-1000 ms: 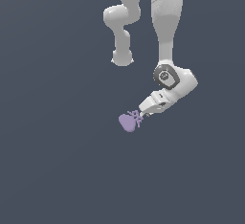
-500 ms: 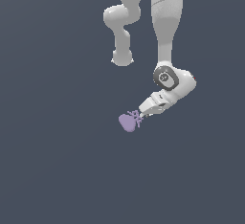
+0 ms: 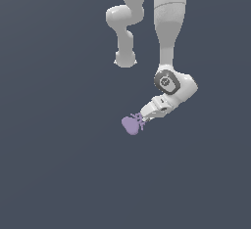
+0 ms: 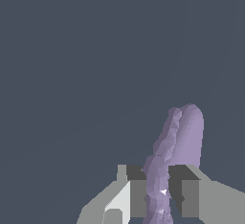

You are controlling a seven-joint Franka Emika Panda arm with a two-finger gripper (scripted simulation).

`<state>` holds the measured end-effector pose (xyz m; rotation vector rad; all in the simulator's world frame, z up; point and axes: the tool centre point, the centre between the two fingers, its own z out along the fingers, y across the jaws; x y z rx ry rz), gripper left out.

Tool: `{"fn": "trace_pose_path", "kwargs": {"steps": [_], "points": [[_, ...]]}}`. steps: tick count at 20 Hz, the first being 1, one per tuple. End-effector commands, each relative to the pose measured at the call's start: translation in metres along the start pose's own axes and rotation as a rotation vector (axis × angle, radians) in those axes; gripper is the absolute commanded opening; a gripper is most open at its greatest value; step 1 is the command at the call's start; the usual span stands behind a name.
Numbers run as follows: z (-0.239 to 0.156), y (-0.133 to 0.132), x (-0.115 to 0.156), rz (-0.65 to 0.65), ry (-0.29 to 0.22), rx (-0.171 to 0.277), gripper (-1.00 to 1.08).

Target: Pick up the object and move it to a goal position.

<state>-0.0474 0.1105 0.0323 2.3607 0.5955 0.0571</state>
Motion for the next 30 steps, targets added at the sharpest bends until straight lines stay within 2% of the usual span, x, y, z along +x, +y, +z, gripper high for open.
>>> {"fn": "trace_pose_path", "kwargs": {"steps": [1,10,16,23,30], "points": [[0.009,0.0,-0.002,0.004,-0.011,-0.003,-1.0],[0.0,0.002,-0.001,0.0,0.0,0.0,-1.0],[-0.003,0.02,-0.011,0.0,0.0,0.0,-1.0],[-0.011,0.066,-0.035,0.001,-0.002,0.001,-1.0],[-0.022,0.138,-0.071,0.002,-0.005,0.002,-1.0]]}}
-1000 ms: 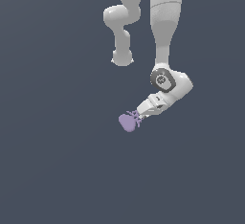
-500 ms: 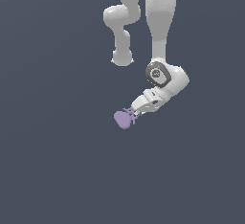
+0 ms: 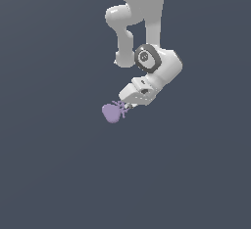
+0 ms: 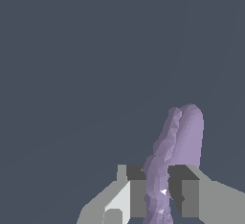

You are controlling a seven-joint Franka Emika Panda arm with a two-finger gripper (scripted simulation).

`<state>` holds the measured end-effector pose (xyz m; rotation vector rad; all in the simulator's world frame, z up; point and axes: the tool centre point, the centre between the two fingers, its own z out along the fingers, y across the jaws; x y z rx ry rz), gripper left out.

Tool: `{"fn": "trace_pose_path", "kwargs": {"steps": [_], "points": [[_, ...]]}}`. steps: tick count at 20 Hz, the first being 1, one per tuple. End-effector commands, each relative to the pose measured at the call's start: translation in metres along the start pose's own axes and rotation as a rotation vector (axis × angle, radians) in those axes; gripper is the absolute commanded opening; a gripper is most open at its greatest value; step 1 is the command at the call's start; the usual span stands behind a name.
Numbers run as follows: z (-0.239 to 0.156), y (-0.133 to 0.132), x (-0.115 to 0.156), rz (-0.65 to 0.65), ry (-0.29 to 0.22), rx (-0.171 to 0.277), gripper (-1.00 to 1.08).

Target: Pick up the object and move it to a goal position.

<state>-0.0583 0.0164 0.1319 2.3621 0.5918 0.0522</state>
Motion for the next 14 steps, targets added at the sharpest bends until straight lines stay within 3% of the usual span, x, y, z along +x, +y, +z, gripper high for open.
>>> {"fn": "trace_pose_path", "kwargs": {"steps": [1,14], "points": [[-0.005,0.028,-0.014,0.001,-0.001,0.0,-1.0],[-0.026,0.157,-0.076,0.003,-0.005,-0.002,-1.0]]}}
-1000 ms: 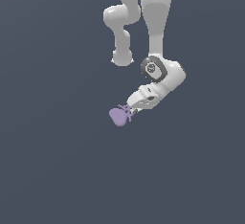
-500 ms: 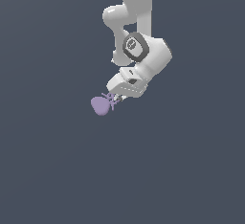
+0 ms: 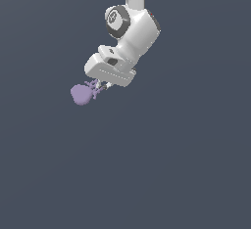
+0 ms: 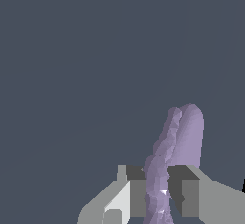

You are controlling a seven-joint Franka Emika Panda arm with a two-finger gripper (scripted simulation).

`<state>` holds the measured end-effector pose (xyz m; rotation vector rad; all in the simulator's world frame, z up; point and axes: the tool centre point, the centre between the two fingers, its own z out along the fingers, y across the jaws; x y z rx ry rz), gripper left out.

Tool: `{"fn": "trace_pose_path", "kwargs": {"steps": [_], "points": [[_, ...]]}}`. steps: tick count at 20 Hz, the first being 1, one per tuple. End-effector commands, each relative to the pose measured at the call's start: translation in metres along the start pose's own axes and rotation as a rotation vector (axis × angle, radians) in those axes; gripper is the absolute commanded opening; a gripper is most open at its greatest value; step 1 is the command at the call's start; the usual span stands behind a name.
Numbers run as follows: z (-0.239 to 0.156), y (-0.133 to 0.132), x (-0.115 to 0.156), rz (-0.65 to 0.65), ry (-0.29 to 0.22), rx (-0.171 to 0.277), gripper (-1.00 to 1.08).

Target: Pick up the object and move it to a goal position.

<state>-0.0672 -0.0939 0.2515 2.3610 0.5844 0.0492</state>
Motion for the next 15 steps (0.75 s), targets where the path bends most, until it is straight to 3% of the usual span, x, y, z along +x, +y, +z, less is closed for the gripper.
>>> {"fn": "trace_pose_path", "kwargs": {"steps": [1,8,15], "points": [[-0.003,0.019,-0.009,-0.001,0.0,0.0,-1.0],[-0.009,0.052,-0.022,-0.001,-0.001,-0.002,-1.0],[-0.01,0.057,-0.023,-0.001,-0.001,-0.003,-1.0]]}}
